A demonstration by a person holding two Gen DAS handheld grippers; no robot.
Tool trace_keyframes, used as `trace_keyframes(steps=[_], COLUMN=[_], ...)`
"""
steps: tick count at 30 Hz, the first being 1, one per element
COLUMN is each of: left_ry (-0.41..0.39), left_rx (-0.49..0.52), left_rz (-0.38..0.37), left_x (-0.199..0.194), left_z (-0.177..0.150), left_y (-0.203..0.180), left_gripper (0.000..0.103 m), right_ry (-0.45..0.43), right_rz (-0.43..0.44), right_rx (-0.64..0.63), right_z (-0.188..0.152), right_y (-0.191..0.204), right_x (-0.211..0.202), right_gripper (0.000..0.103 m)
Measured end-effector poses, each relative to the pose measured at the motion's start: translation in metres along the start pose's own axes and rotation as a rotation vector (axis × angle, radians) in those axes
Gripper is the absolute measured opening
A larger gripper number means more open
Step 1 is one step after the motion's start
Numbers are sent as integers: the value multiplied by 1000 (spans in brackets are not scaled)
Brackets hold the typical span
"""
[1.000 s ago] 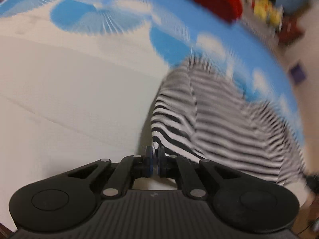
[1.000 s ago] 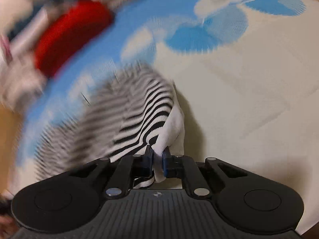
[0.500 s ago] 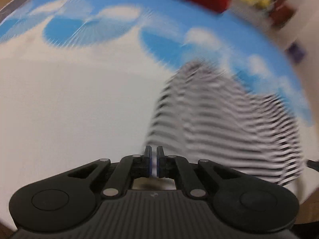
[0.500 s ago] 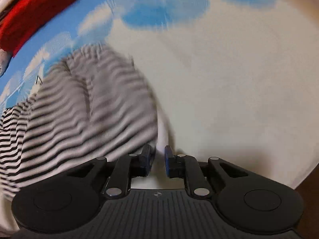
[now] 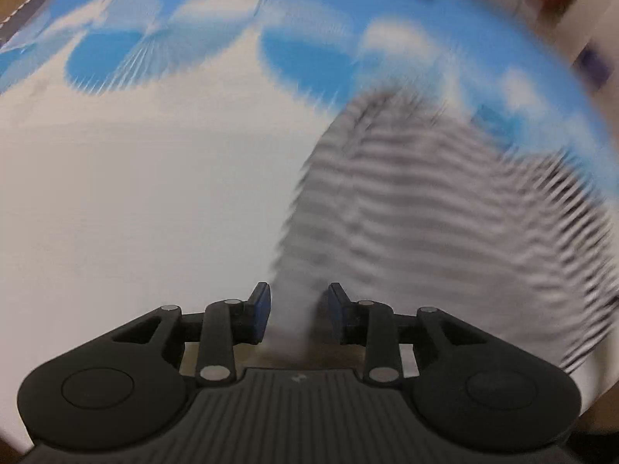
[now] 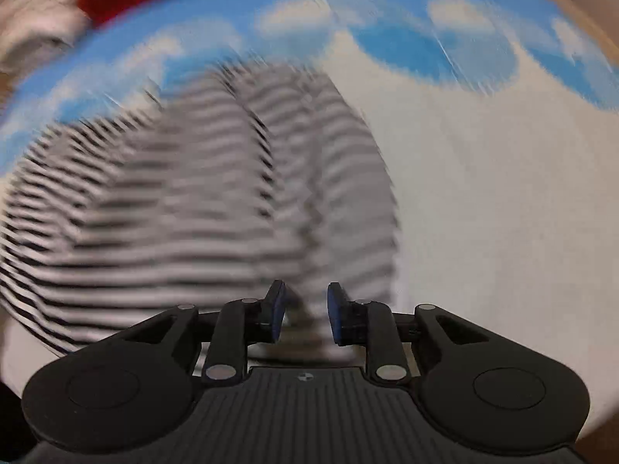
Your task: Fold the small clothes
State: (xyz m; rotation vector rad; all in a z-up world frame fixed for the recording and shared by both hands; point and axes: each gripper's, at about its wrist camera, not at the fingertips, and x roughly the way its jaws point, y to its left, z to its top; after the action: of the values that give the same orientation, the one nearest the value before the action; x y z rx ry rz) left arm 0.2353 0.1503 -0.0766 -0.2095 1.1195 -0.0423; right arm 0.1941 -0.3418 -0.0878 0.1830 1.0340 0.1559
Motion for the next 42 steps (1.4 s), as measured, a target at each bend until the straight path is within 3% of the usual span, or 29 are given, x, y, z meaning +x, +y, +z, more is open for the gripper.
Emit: trace_keyframes(steps=[3,5,7,10,13,15,17,19,21,24,26,28,29,31,33,35,37,39,40,42], left_ry=[-85,-103,-93,-25,11,16,5,-22,-78,-89,-67,-15,13,-13,-87,-127,-80,3,21,1], left_rx=[16,91,148,219,240,190,89,65,98,132,177,237,256,286,328,352,387,447,499,539], left_rz=[-108,-159,-192,-168,-89,6,18,31,8,-129,-151,-101,-47,12,-58,-179,-269,-240,-183,-136], left_x=[-1,4,9,33,63,80,86,80,65,58,65,79,86,79,55,39,43,64,77,83], left_z=[17,22,23,20,25,29,39,46,51,52,48,42,39,35,33,29,23,12,5,1], left_y=[-28,-56,-75,-100,-108,-97,-80,-78,-86,-101,-112,-122,-124,-131,-144,-156,-168,-181,-188,-193], left_gripper=[35,35,35,35,35,34,20,20,21,22,25,29,29,29,29,32,34,34,35,38], right_ry=[-49,-37,-2,84,86,91,88,81,18,-86,-56,42,55,35,1,-40,-38,27,67,71], right_rz=[85,141,140,40,27,31,35,44,58,62,-12,-88,-101,-108,-100,-63,-62,-111,-144,-151], right_rx=[-24,-73,-138,-234,-223,-202,-202,-195,-153,-57,-27,-25,-28,-14,16,22,-1,-30,-39,-29], right_z=[13,18,19,11,14,15,12,12,18,29,32,29,27,31,33,34,31,29,25,22], right_y=[13,29,45,62,66,65,63,62,57,45,38,33,31,33,34,37,38,38,36,31], right_x=[9,19,33,54,58,60,56,53,46,37,47,67,71,66,57,45,41,52,59,59], right_gripper=[27,27,33,35,37,37,37,37,37,38,38,38,38,38,38,38,39,39,39,39])
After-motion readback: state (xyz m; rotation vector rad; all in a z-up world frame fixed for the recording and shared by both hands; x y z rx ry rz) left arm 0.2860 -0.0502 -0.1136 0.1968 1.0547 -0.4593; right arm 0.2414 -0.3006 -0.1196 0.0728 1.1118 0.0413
